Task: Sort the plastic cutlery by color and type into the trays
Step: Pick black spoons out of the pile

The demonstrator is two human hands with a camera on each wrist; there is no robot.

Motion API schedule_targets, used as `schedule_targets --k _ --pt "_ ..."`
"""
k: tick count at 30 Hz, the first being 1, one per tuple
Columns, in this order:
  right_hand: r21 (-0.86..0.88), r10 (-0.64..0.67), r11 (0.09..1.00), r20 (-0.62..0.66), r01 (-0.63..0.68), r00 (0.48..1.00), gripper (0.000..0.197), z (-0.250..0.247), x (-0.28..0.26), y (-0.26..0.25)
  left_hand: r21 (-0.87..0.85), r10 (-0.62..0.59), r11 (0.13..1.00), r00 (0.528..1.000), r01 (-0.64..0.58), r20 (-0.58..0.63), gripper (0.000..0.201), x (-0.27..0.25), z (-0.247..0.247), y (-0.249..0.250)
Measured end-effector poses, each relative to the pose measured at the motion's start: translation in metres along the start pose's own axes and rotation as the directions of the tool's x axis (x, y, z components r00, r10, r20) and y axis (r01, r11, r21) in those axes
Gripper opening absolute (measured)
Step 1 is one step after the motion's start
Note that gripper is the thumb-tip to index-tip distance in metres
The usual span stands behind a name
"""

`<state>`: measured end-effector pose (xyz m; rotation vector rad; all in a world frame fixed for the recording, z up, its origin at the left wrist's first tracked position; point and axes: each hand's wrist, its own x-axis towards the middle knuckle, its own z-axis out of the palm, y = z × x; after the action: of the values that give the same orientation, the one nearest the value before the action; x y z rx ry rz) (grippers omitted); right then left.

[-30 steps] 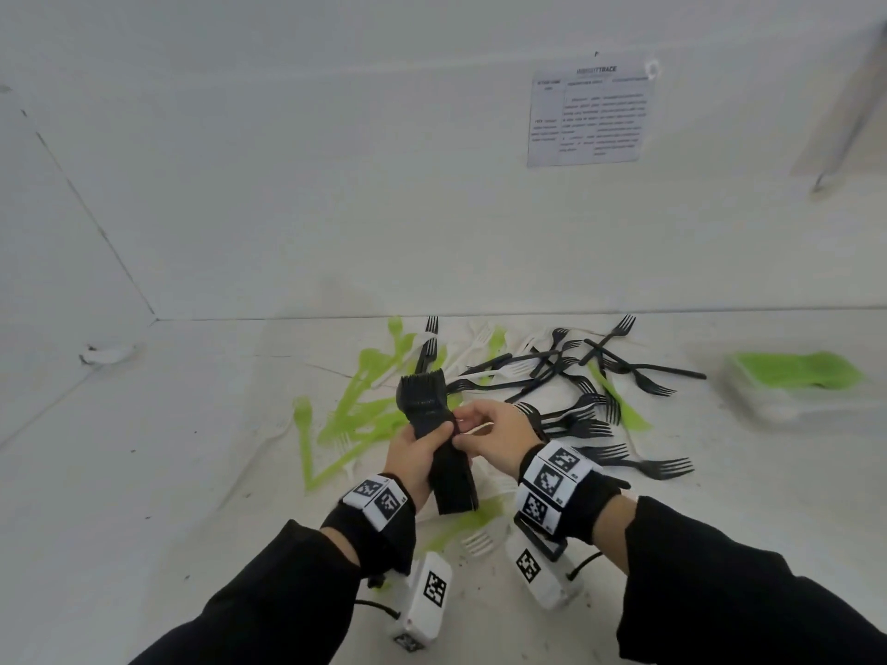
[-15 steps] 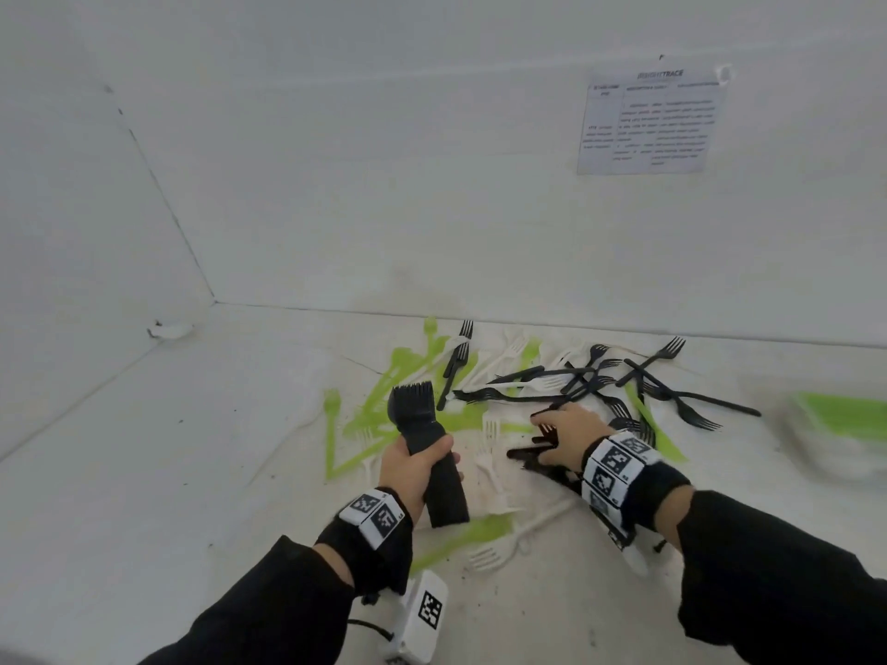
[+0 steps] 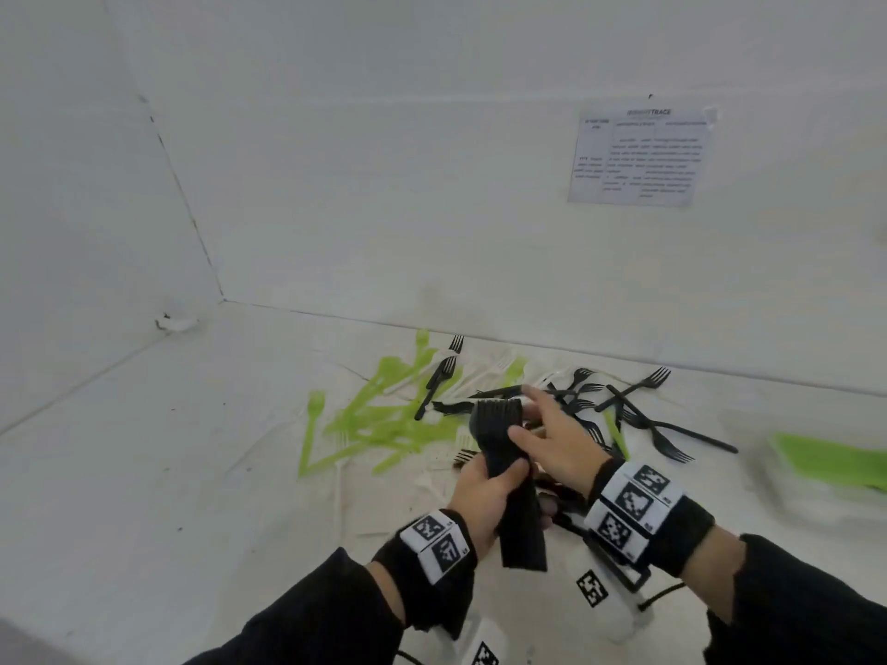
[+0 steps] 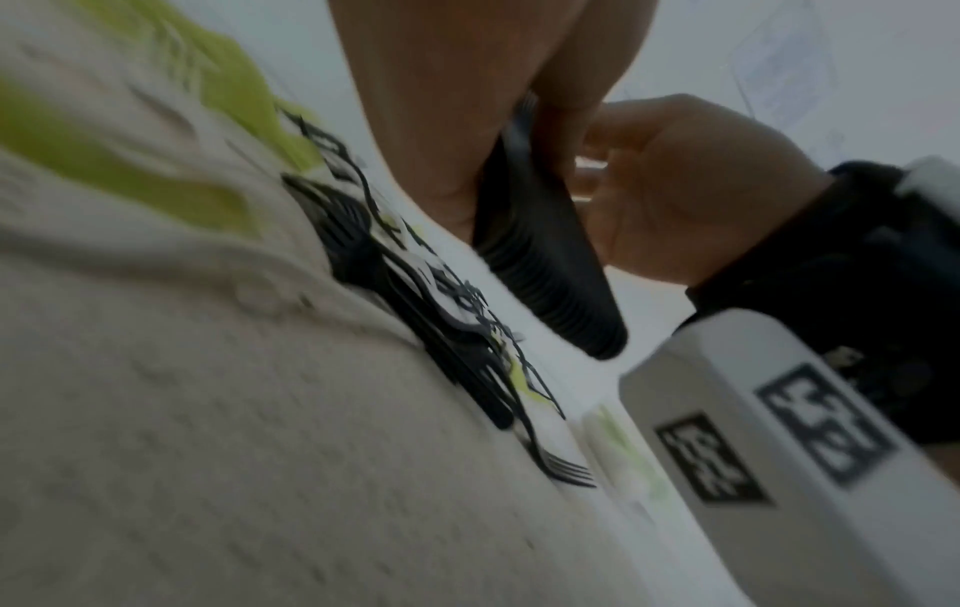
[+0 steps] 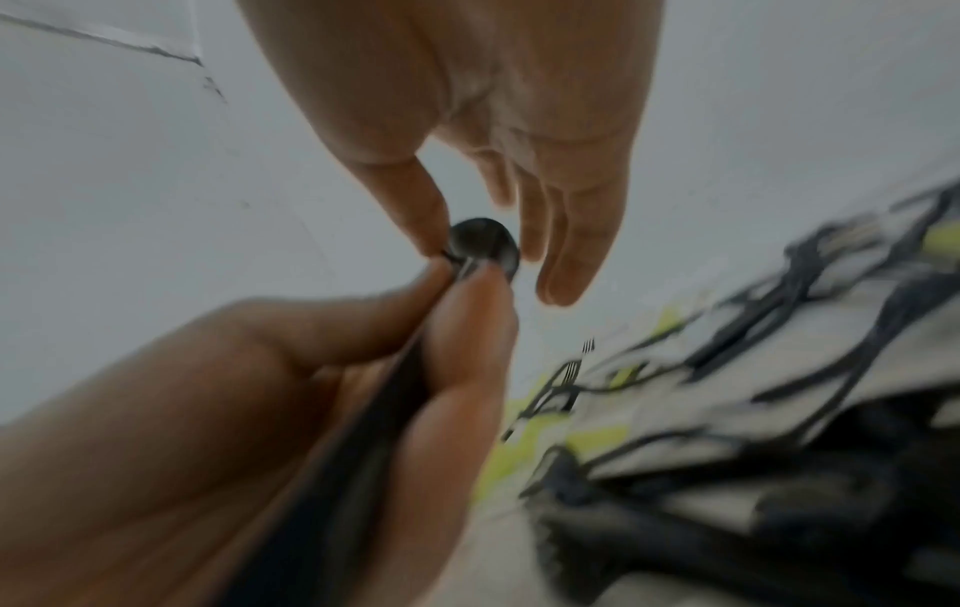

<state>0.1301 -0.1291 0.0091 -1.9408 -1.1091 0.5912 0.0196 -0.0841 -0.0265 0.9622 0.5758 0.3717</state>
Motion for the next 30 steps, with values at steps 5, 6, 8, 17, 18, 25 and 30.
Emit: schedule_targets --k 5,6,8,17,18,25,30 --pt "-0.343 -0.106 0.924 0.196 0.17 0.975 0.067 -0.063 -0.026 0.003 0.066 -0.157 0.987 0.977 0.149 0.143 0.024 -0.011 0.034 -0.022" --pt "-0.396 -0.082 0.901 0.249 0.178 0.965 0.062 -0.071 -0.031 0.005 0.107 -0.176 0.981 0.97 0.16 0.168 0.026 -0.013 0.039 -0.026" --pt "-0.381 0.012 0.92 0.248 0.086 0.969 0.06 -0.08 -0.04 0.01 0.199 -0.172 0.971 0.968 0.134 0.185 0.027 -0.017 0.051 -0.031" --pt "-0.086 0.289 0.947 -0.19 -0.309 0.938 0.023 -0.085 -0.084 0.04 0.463 -0.143 0.886 0.953 0.003 0.267 0.027 -0.024 0.096 -0.056" --pt "-0.058 0.293 0.949 -0.211 -0.311 0.933 0.021 -0.088 -0.088 0.044 0.448 -0.147 0.894 0.948 0.005 0.282 0.028 -0.025 0.1 -0.059" --pt "0.132 0.267 0.963 -0.347 -0.235 0.899 0.016 -0.14 -0.117 0.073 0.481 -0.237 0.876 0.886 0.018 0.399 0.015 -0.023 0.151 -0.073" --pt "0.133 0.265 0.962 -0.234 -0.239 0.935 0.006 -0.224 -0.126 0.097 0.782 -0.045 0.508 0.895 -0.362 0.443 0.007 0.013 0.207 -0.067"
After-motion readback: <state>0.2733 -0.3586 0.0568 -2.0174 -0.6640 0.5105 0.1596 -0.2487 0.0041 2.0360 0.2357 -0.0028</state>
